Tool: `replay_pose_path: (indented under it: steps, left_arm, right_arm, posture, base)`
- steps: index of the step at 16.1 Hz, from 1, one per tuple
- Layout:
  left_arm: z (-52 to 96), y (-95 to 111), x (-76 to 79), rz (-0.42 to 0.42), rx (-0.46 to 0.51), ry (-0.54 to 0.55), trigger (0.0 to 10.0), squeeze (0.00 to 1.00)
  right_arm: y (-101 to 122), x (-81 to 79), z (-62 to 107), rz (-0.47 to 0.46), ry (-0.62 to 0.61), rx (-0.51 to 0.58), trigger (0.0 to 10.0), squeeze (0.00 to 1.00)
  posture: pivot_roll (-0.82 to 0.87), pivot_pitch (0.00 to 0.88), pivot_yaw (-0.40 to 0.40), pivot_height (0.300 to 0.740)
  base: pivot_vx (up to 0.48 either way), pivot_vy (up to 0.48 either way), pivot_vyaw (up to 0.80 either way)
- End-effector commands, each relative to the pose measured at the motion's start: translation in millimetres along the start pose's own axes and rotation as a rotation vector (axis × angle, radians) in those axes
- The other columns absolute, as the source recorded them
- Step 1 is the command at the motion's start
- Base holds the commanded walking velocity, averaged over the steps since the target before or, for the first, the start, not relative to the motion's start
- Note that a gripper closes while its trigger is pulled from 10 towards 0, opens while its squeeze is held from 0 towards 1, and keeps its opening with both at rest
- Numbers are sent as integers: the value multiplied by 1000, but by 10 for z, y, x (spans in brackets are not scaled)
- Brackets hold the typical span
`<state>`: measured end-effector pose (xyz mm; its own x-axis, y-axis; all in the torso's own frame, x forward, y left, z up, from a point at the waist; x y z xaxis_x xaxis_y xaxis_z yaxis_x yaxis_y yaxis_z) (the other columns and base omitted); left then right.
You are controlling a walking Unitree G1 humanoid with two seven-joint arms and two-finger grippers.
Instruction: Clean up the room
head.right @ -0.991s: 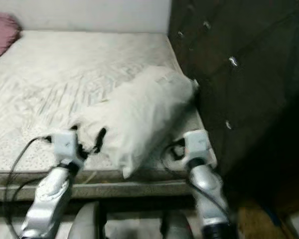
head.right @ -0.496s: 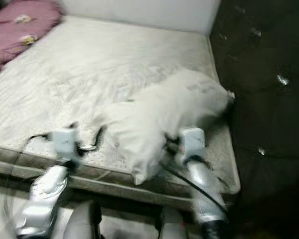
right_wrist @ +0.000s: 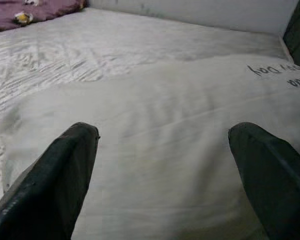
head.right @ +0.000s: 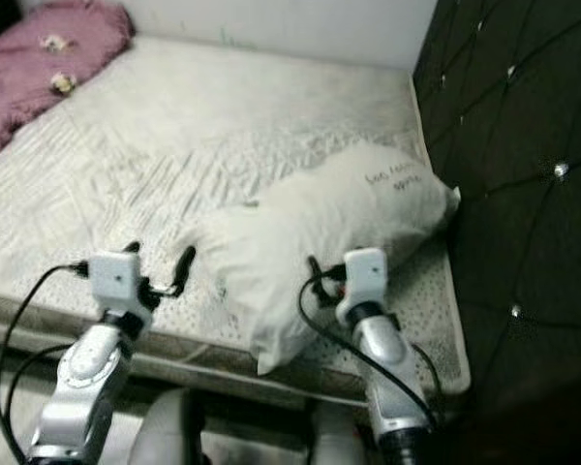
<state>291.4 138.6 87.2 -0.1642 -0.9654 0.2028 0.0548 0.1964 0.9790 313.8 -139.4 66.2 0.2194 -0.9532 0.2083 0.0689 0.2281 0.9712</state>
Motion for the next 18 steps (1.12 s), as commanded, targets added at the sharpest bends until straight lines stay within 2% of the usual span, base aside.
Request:
replay_pose_path:
  steps: [1, 3, 5, 8, 11, 18]
  left_arm:
    - [-15, -14, 58, 4, -11, -19, 10000, 0]
    - [-46, 39, 23, -32, 14, -10, 10000, 0]
    - [-89, 91, -94, -12, 23, 33, 10000, 0]
    - [-50, 93, -125, -25, 28, 53, 10000, 0]
    - [-3, 61, -154, -21, 20, 84, 10000, 0]
    - [14, 85, -132, -5, 27, 55, 10000, 0]
  right_arm:
    - [0, 93, 14, -1, -28, -5, 10000, 0]
    - [10, 88, 15, 8, -20, -3, 10000, 0]
    - [24, 96, 4, 20, -14, -1, 10000, 0]
    - [3, 101, -7, 31, -10, -15, 10000, 0]
    - [-17, 90, 11, 26, -11, -20, 10000, 0]
    - [-42, 75, 12, 28, 0, -32, 10000, 0]
  posture:
    - [-43, 0, -42, 605]
    - [-39, 0, -46, 586]
    - [-39, 0, -50, 561]
    - [-38, 0, -44, 532]
    - [-36, 0, -42, 532]
    - [-37, 6, -46, 532]
  base:
    - [0, 0, 0]
    - [0, 0, 0]
    - [0, 0, 0]
    - [0, 0, 0]
    - [0, 0, 0]
    - [0, 0, 0]
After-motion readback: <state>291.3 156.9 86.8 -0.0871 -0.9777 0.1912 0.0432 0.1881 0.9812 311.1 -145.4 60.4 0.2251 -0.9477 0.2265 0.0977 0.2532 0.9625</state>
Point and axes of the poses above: a point about 5 cm out from each wrist's last joint towards the gripper, its own z axis pointing back from the gripper into the wrist, its own y axis along the axis of the wrist's last joint, x = y × z, the point moved 4 cm from there along -z, pointing out of the wrist towards the gripper, and after that the axes turned 11 degrees about z, right-handed, at the moved point
